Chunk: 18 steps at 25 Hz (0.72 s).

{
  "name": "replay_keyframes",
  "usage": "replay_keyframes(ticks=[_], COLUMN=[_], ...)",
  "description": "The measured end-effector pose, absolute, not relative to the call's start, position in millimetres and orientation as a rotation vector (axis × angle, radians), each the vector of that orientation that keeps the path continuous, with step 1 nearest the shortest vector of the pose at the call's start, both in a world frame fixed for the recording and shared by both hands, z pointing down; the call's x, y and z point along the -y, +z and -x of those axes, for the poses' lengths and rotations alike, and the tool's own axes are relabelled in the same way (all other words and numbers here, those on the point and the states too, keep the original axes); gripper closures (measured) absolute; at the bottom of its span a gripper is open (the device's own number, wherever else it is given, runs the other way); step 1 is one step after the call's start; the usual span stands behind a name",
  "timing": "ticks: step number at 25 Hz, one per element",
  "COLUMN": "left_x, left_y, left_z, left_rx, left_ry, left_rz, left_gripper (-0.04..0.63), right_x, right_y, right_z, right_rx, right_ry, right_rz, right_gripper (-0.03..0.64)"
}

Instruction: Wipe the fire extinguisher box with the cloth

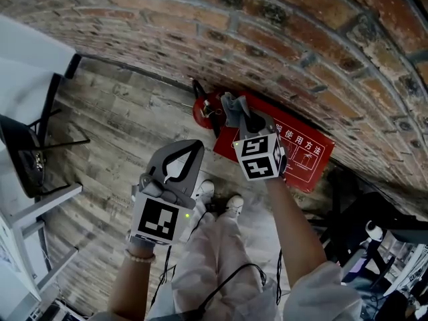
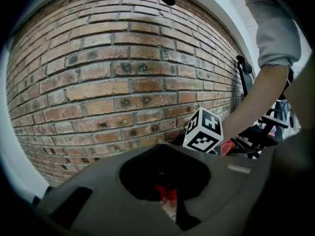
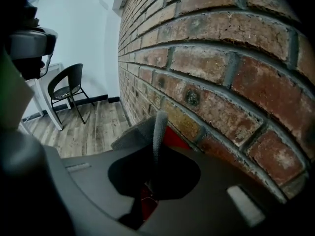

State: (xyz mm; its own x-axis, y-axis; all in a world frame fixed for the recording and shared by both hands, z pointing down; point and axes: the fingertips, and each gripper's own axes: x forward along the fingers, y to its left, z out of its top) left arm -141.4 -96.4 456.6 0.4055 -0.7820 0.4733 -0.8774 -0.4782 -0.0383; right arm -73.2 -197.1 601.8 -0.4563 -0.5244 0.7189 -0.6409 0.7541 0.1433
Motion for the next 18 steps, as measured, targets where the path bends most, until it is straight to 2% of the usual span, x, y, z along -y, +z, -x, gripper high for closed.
replay_keyframes(ticks=[18], left_x=[104.0], left_y=[459.3], left_z=[116.1], left_rx=[1.405], left_ry=[0.673], left_rz=[-2.476], left_gripper=[0.598], right_x=[202.9], right_y=[601.9], right_z=[38.7], right_rx=[2.133], right_ry=[0.248], right_rz=[-0.951], right_gripper=[0.598])
